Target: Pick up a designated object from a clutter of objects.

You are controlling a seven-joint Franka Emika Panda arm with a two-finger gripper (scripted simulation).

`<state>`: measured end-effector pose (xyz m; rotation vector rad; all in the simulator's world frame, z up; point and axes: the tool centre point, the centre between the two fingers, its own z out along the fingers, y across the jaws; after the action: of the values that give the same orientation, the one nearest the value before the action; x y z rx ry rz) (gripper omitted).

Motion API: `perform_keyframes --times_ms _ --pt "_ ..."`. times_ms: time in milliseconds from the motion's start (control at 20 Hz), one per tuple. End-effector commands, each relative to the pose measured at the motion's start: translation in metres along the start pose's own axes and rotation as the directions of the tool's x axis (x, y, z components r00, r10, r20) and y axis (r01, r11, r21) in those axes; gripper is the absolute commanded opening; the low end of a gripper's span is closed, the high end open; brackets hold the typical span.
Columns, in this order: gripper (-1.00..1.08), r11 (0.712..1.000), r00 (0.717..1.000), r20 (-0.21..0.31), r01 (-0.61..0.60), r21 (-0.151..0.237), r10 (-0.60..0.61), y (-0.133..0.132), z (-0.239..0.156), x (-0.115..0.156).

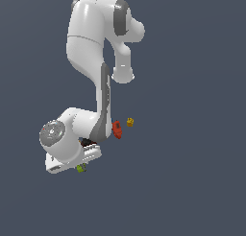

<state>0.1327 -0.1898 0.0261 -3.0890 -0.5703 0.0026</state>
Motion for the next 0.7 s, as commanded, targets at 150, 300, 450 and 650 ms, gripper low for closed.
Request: perform_keyframes --times_ms 150,300,450,650 --pt "-1.0 1.0 1.0 -0.001 0.001 0.0 -0.001 -0.02 -0.019 -0.005" --pt "-1.0 1.0 1.0 -0.001 0.001 0.0 -0.001 -0.035 -0.034 -0.01" --pt "-1.0 1.0 1.0 -0.001 0.001 0.0 -0.001 -0.053 -0.051 -0.015" --pt "-1.0 1.0 1.0 -0.001 0.001 0.0 -0.001 -0.079 -0.077 -0.023"
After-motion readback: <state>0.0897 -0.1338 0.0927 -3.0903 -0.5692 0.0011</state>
